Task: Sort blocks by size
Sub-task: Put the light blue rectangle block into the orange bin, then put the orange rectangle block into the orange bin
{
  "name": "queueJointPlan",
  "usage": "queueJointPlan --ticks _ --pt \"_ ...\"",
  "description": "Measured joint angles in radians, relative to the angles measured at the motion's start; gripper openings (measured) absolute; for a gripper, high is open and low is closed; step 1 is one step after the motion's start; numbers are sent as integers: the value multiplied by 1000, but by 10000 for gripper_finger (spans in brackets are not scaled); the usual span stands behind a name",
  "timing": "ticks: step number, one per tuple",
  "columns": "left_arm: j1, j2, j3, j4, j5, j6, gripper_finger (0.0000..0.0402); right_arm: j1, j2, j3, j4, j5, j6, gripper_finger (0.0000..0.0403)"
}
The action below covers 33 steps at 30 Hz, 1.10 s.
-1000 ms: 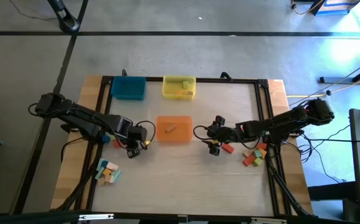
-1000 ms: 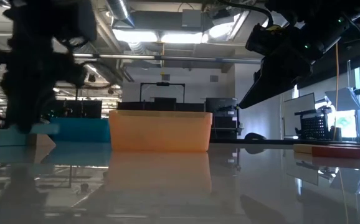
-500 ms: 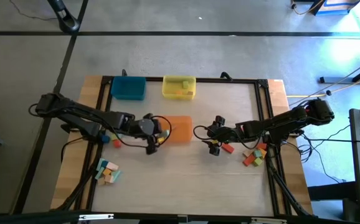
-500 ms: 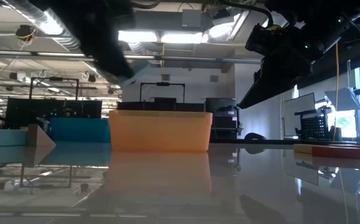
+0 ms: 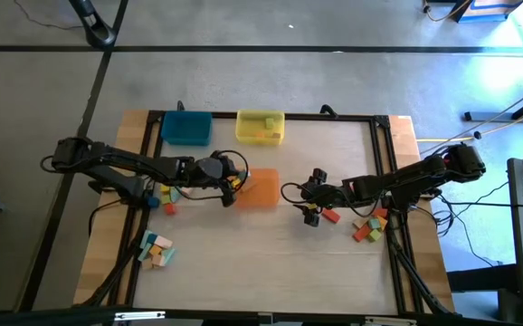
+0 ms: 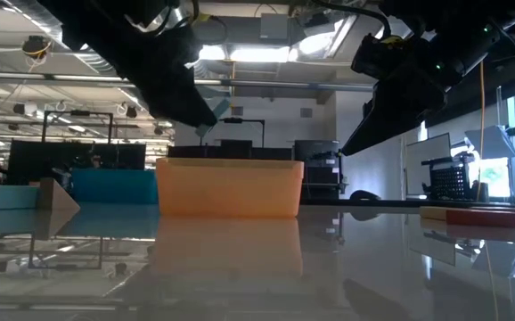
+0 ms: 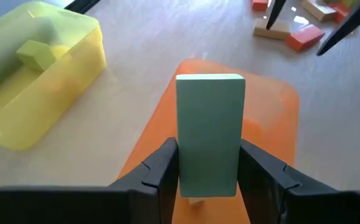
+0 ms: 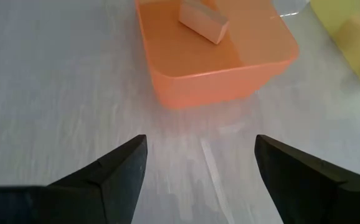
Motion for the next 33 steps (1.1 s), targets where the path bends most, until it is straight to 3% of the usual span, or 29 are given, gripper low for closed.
queueJointPlan --ticks 10,16,27,33 --pt "3 -7 0 -8 7 11 208 0 0 0 -1 0 0 296" --pt "-7 -73 30 -121 7 26 218 1 -14 43 -125 -59 21 296" --pt "-94 -163 30 -426 -8 -116 219 63 -46 210 -753 -308 434 296" --pt "-130 -162 -3 -425 -11 -139 219 133 -45 151 -814 -284 663 296"
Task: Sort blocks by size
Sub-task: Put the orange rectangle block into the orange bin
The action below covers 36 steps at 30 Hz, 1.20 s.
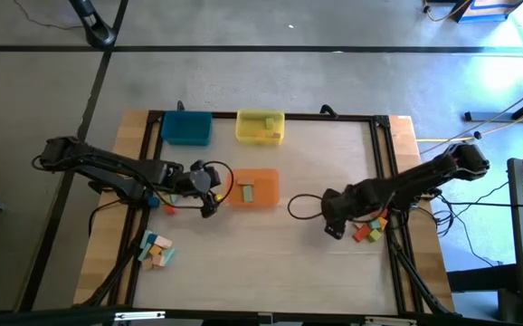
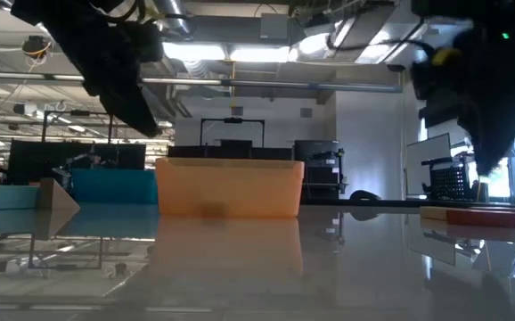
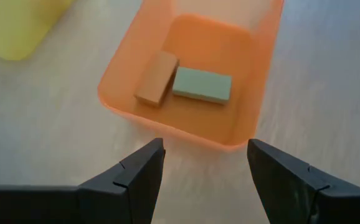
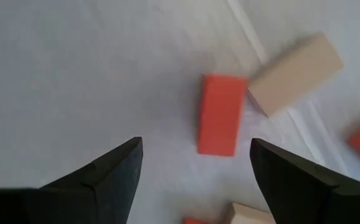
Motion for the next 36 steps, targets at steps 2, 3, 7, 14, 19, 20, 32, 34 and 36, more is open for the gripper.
queueJointPlan --ticks 2,3,7,14,19,20,32,34,36 --pt "-1 0 -6 4 0 -3 219 8 0 -32 21 19 25 296" --pt "-1 0 -8 7 0 -3 219 6 0 -49 39 30 30 296" --pt "-1 0 -13 31 -1 2 219 6 2 -97 118 84 29 296" --pt "-1 0 -13 33 -1 -36 219 5 37 -154 175 82 23 296" --pt "-1 0 -14 51 -1 -41 219 5 78 -165 206 72 23 285" --pt "-1 0 -14 53 -1 -40 219 5 84 -164 209 72 23 278" --pt "-1 0 -14 84 -1 -44 219 4 101 -111 136 0 -135 123" --pt "-1 0 -14 83 -1 -42 219 5 101 -73 53 -26 -165 123" --pt "-1 0 -14 83 -1 -42 219 6 101 -26 2 -35 -189 123"
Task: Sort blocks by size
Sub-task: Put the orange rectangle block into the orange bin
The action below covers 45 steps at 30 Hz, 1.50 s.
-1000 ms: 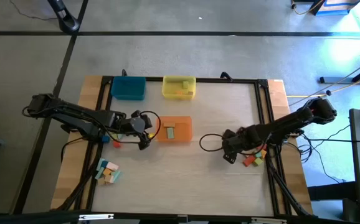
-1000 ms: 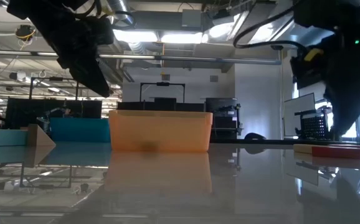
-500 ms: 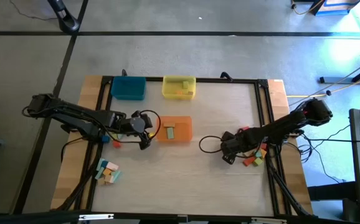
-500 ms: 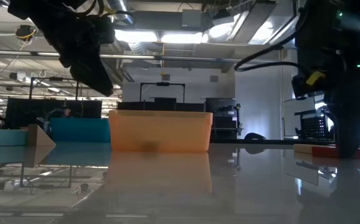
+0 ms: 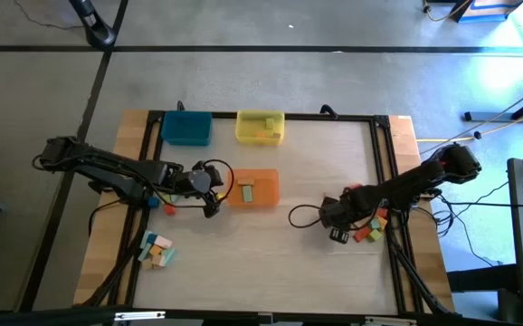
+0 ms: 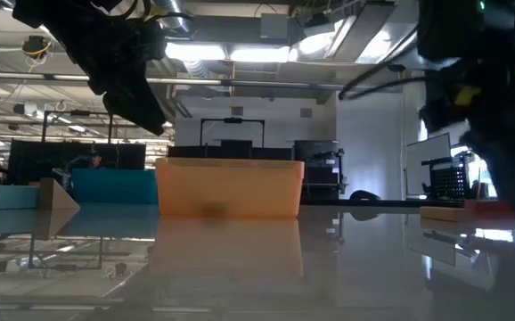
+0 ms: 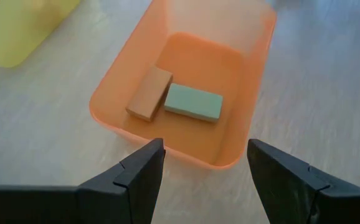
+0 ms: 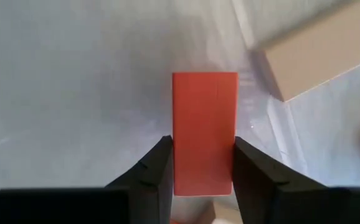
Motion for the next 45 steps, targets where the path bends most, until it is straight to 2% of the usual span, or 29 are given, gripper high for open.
queueJointPlan --ticks 5,8,12,15,17,25,34,41,45 --pt "0 0 0 0 0 0 219 -1 0 126 6 25 -91 134" --pt "0 0 0 0 0 0 219 -1 -1 190 50 104 -160 144" --pt "0 0 0 0 0 -4 219 -1 -2 254 98 215 -274 135" --pt "0 0 0 -1 0 -3 219 -17 -2 271 208 328 -379 128" --pt "0 0 0 2 0 2 219 -43 -2 269 304 352 -438 128" --pt "0 0 0 52 -4 79 219 -191 66 267 561 315 -595 133" --pt "16 0 0 52 -5 88 219 -308 180 266 848 243 -705 145" --pt "16 0 0 51 -5 100 219 -337 245 266 899 210 -706 149" --pt "16 0 0 51 -5 100 219 -335 256 266 897 185 -706 170"
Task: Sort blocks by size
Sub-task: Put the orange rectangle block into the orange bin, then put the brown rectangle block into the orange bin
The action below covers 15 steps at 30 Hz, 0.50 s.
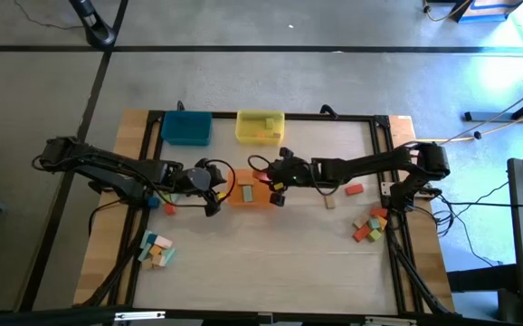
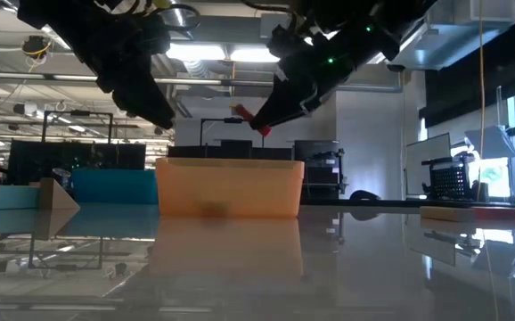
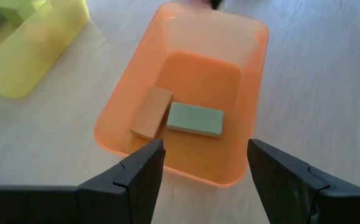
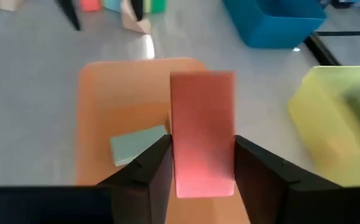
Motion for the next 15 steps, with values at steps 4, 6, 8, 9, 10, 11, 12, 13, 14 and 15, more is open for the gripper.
queueJointPlan --ticks 4,6,8,9,10,11,12,13,14,15 --pt "0 0 0 0 0 1 219 1 -1 0 1 -29 0 219" --pt "0 0 0 0 0 6 219 1 -9 6 -38 -28 0 245" --pt "0 0 0 0 0 6 219 1 -20 36 -133 -27 2 266" --pt "0 0 0 -1 1 6 219 1 -30 57 -210 -27 6 275" --pt "0 0 0 -1 0 3 219 4 -41 83 -291 -27 19 281" --pt "0 0 0 -1 1 2 219 11 -52 112 -381 -27 36 287" --pt "0 0 0 -2 1 2 219 15 -63 138 -473 -22 58 291" --pt "0 0 0 -2 1 1 219 22 -74 159 -558 -17 82 294" --pt "0 0 0 -2 1 1 219 33 -84 175 -638 -10 112 295" --pt "0 0 0 -2 1 0 219 42 -91 188 -707 -5 145 295"
